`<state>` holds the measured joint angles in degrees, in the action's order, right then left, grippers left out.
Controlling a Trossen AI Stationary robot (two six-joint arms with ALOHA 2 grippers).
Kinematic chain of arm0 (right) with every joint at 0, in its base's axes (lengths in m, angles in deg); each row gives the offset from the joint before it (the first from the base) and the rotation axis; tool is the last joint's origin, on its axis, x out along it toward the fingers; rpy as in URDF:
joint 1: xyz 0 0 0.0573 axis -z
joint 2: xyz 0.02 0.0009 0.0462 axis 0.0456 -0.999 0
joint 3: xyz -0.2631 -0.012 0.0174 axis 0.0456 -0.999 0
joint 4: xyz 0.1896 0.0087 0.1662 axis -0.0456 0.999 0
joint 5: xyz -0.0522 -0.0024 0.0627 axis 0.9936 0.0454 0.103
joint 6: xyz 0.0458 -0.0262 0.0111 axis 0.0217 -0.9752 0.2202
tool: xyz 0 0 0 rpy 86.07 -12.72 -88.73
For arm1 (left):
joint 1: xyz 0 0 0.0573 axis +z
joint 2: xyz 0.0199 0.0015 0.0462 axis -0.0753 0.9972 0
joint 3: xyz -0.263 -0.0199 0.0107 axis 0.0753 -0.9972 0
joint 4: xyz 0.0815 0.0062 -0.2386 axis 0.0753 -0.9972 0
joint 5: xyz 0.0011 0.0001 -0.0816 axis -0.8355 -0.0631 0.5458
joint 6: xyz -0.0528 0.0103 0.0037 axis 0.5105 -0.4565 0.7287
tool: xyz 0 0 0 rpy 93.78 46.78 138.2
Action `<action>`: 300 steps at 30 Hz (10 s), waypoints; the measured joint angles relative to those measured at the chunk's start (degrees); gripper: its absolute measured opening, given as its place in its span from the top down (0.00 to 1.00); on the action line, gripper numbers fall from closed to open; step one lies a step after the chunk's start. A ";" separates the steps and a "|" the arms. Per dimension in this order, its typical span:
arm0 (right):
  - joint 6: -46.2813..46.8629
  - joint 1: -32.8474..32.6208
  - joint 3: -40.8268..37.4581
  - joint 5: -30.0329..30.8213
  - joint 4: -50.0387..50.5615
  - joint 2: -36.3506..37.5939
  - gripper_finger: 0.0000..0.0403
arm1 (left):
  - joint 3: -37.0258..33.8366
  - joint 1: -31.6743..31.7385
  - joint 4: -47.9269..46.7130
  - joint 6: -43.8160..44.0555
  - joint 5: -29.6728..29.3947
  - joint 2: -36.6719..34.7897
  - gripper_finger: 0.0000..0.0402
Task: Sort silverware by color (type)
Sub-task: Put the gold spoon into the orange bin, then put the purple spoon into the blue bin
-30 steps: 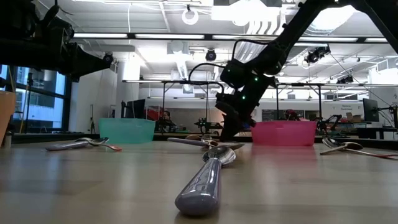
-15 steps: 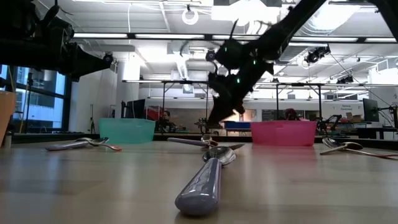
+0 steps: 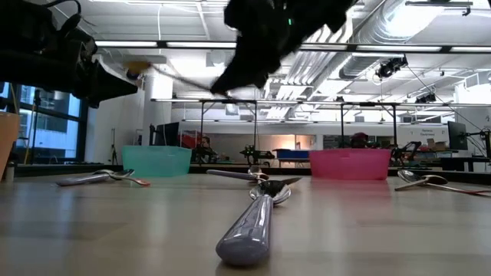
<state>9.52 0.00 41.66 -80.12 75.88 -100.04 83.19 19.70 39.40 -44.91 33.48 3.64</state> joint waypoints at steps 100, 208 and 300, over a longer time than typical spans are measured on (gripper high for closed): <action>-7.62 7.62 -23.75 5.83 -49.32 3.61 0.99 | 40.10 -40.16 -18.02 6.95 -15.88 35.04 1.00; 4.26 6.95 -30.58 6.36 -34.29 3.87 0.88 | 40.19 -46.72 -9.81 24.65 -11.14 67.78 1.00; -4.07 3.74 -43.02 17.37 -26.89 25.31 1.00 | 46.37 -8.80 -28.38 -0.66 -10.17 62.47 0.86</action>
<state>5.46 3.74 -1.36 -62.75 48.99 -74.73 129.56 10.89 11.02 -45.57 23.31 66.12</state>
